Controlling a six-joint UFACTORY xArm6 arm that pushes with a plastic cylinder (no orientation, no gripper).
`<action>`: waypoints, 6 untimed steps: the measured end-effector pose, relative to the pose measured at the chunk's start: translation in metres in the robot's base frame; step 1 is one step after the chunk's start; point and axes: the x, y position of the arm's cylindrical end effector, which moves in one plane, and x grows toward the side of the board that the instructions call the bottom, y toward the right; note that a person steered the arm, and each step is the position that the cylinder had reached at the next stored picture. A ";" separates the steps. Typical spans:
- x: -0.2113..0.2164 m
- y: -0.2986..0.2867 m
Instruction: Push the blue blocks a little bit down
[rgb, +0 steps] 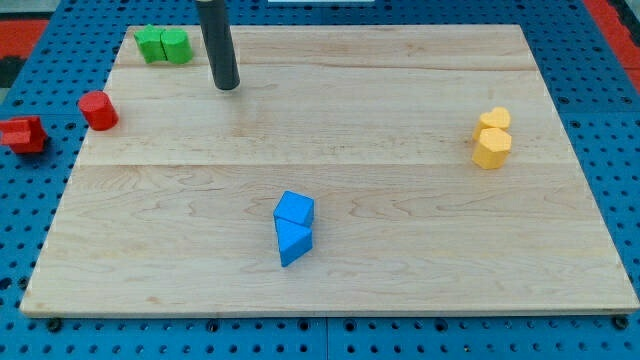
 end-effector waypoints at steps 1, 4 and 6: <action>0.000 0.003; 0.117 0.083; 0.157 0.120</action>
